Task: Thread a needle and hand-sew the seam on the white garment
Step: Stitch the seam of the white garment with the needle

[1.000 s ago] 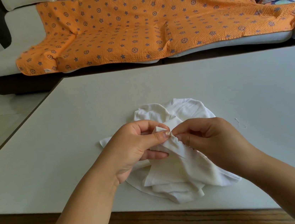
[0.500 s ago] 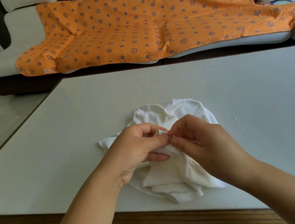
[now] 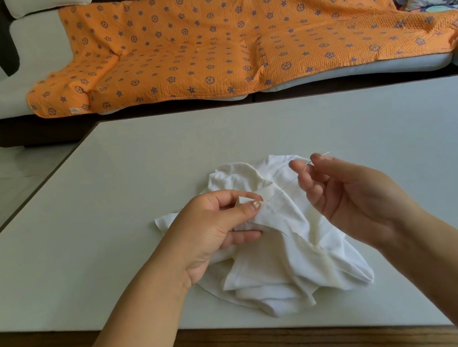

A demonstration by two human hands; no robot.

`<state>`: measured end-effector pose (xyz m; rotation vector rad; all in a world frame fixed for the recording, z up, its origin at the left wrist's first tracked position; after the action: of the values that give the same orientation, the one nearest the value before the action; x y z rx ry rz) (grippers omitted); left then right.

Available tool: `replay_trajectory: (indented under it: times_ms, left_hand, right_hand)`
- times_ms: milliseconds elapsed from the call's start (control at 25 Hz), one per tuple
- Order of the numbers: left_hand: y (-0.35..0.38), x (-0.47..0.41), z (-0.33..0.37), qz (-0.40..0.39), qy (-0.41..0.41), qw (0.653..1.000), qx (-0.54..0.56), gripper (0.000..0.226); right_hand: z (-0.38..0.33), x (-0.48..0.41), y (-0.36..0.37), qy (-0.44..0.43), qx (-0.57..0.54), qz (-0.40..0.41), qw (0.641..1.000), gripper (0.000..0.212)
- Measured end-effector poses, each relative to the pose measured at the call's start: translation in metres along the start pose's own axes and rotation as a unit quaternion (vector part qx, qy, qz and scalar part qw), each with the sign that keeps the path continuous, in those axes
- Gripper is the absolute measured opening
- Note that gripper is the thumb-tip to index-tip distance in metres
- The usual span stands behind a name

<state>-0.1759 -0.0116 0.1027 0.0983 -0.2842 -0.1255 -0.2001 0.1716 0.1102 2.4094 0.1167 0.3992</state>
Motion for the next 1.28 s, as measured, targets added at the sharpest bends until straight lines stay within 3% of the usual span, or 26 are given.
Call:
replay_trajectory:
  times_ms: [120, 480, 600, 680, 840, 1000, 1200, 1280]
  left_hand:
    - [0.001, 0.000, 0.000, -0.002, 0.002, 1.000, -0.005, 0.011]
    - [-0.006, -0.002, 0.002, 0.016, 0.026, 0.999, -0.014, 0.012]
    - [-0.007, -0.002, 0.002, 0.014, 0.028, 0.999, -0.024, 0.014]
    - [-0.005, -0.002, 0.002, 0.007, 0.028, 0.999, -0.028, 0.014]
    - [0.000, -0.002, 0.006, -0.006, 0.043, 0.999, -0.013, 0.015]
    - [0.002, -0.005, 0.007, -0.006, 0.055, 0.998, -0.018, 0.018]
    - [0.006, -0.013, 0.006, -0.009, 0.076, 0.997, -0.005, 0.014]
    - [0.011, -0.016, 0.005, -0.010, 0.090, 0.996, -0.021, 0.017]
  right_hand:
    - [-0.005, -0.006, -0.005, -0.002, -0.059, 0.013, 0.998, 0.017]
    - [-0.028, -0.012, -0.039, -0.135, -0.067, 0.116, 0.982, 0.012]
    - [-0.026, -0.008, -0.031, -0.139, 0.018, 0.117, 0.983, 0.010]
    - [-0.015, 0.000, -0.015, -0.136, 0.166, 0.104, 0.971, 0.008]
    - [0.019, 0.022, 0.018, -0.173, 0.479, 0.040, 0.860, 0.008]
    - [0.024, 0.029, 0.029, -0.236, 0.589, 0.021, 0.773, 0.009]
    - [-0.002, 0.022, 0.027, -0.403, 0.692, 0.074, 0.594, 0.011]
    - [-0.012, 0.018, 0.023, -0.438, 0.706, 0.091, 0.549, 0.013]
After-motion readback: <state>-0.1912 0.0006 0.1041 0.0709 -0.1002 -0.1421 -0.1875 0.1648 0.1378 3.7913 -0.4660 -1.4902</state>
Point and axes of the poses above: each hand's wrist, its own x-axis away from the middle knuckle, its own y-axis out of the palm, z = x × y, the point moved 6 cm from there along -x, towards the middle knuckle, and after that the axes turned 1 degree about y, right-handed, at the moved point
